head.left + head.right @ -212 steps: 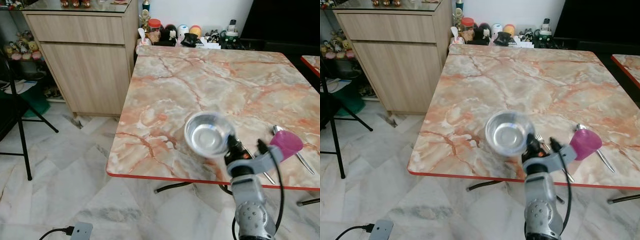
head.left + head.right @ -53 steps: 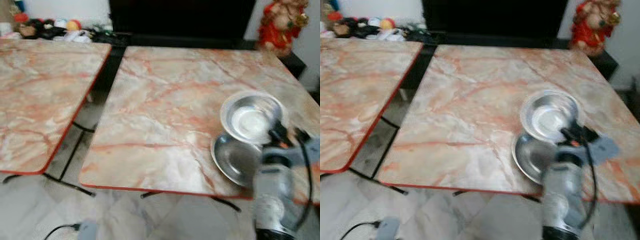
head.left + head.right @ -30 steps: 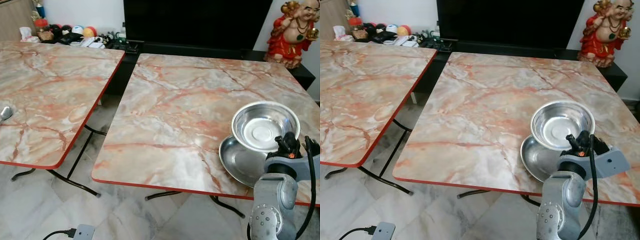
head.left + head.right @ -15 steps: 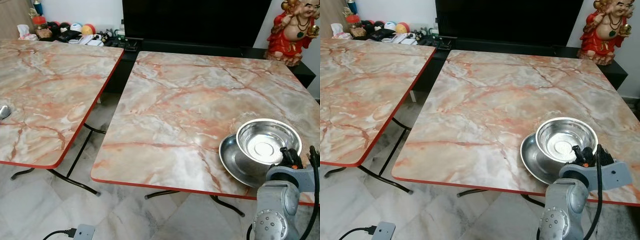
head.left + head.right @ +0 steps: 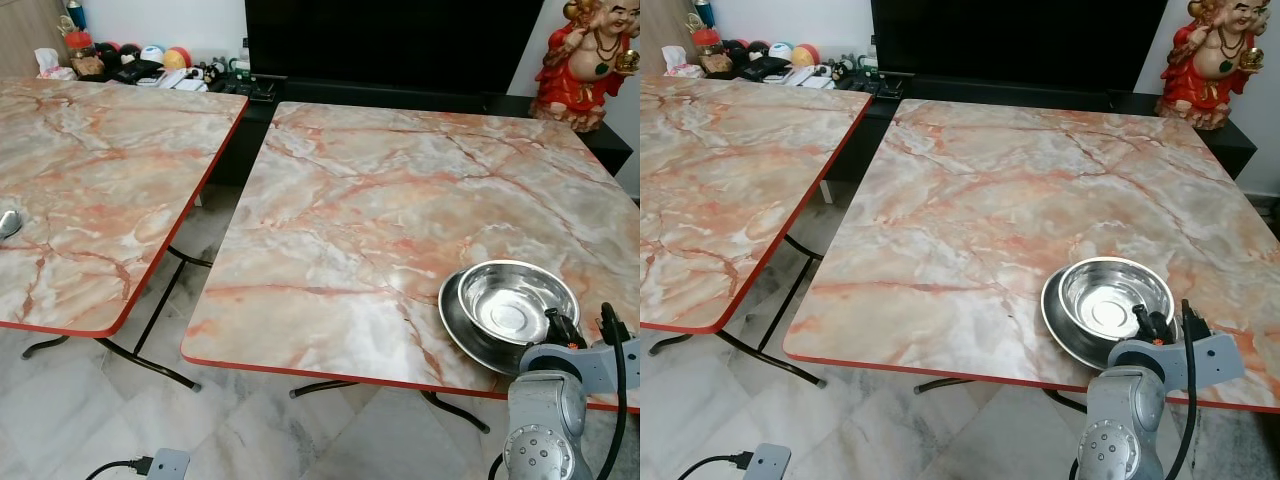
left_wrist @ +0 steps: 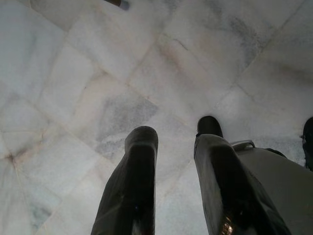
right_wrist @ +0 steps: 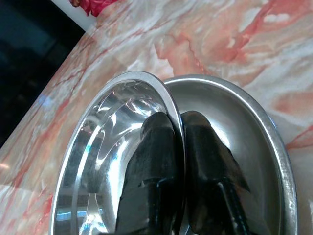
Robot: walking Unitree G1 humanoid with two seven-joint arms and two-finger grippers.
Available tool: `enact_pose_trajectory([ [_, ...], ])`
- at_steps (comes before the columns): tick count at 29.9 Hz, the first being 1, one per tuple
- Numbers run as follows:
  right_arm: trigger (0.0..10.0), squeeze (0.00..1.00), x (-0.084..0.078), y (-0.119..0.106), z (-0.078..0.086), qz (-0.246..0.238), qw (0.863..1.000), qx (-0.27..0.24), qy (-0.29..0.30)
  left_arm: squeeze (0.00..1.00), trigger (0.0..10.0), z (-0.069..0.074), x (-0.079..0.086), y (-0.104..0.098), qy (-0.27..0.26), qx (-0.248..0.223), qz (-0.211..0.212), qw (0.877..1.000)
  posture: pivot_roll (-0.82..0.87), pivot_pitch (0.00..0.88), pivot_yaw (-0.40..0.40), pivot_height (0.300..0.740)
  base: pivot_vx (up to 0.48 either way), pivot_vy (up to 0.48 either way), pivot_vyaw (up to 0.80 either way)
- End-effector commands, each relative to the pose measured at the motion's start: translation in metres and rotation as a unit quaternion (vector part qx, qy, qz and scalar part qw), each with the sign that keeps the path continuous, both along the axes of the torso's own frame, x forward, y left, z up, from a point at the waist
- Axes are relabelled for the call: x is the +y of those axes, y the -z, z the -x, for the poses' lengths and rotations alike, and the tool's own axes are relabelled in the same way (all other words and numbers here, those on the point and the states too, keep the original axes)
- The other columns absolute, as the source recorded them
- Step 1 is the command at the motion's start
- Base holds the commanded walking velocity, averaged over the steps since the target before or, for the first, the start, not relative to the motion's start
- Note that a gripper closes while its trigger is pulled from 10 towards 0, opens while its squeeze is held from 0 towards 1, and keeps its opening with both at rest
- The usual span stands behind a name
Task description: Setting the table
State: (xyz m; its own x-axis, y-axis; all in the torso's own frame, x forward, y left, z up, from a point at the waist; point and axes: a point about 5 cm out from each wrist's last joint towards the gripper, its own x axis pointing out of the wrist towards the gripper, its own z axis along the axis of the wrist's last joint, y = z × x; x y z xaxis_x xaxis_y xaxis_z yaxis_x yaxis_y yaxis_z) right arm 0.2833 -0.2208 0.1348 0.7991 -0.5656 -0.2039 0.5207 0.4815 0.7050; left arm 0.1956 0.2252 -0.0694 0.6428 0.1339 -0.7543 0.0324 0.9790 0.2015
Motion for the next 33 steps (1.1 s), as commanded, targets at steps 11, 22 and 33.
enact_pose_trajectory([
  [11,10.0,0.00,-0.0013,0.0117,0.0030,-0.032,0.999,0.018,0.016,0.00,10.0,0.0080,-0.0025,0.0051,0.006,0.018,-0.001,1.000,-0.03,0.136,-0.031,0.740,0.000,0.000,0.00],
  [22,10.0,0.42,0.0007,0.0147,0.0017,-0.038,0.999,0.027,0.019,0.00,10.0,0.0086,-0.0010,0.0050,0.005,0.018,-0.001,1.000,-0.03,0.138,-0.029,0.740,0.000,0.000,0.00],
  [33,10.0,0.46,0.0011,0.0145,0.0006,-0.040,0.999,0.026,0.021,0.00,10.0,0.0078,0.0006,0.0043,0.003,0.017,-0.002,1.000,-0.03,0.136,-0.029,0.740,0.000,0.000,0.00],
])
